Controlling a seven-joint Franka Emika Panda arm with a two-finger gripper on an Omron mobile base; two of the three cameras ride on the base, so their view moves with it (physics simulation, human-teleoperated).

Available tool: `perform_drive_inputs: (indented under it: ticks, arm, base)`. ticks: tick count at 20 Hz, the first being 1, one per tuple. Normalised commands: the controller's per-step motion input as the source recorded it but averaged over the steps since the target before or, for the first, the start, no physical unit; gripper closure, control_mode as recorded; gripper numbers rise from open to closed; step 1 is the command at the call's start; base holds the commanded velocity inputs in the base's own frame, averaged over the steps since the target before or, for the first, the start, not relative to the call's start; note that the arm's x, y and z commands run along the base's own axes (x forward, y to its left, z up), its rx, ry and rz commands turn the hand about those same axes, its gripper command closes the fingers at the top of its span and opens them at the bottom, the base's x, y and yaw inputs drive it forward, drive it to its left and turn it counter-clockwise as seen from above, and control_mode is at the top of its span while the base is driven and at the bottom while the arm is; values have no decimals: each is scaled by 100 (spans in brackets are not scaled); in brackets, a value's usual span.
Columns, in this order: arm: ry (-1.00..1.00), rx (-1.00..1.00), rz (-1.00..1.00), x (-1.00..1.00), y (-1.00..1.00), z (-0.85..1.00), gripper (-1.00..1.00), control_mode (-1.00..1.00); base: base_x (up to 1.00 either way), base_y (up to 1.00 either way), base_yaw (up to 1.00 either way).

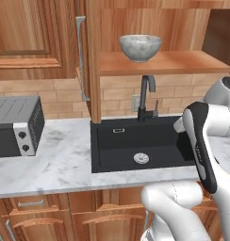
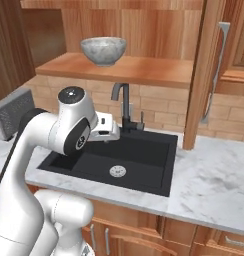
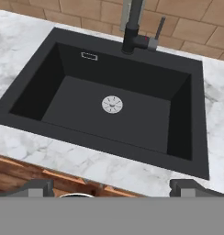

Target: Pick up the bowls from the cabinet and place each bowl in front of a stool on the dining counter.

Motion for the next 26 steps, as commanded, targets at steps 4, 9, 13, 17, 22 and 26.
perform_drive_inputs:
  ticks: [4,9,13,17,22,26]
  arm:
    - [0,0,0,0,0,0,-100,100]
    - [0,0,0,0,0,0,-100,100]
    - [0,0,0,0,0,0,-100,100]
    - [0,0,0,0,0,0,-100,100]
    - [0,0,0,0,0,0,-100,100]
    - [-1,0,0,0,2,1,-100,-100]
  base:
    - [23,29,-18]
    - [23,32,-9]
    - [35,5,-1]
    - [43,0,0]
    - [12,0,0]
    - [0,0,0]
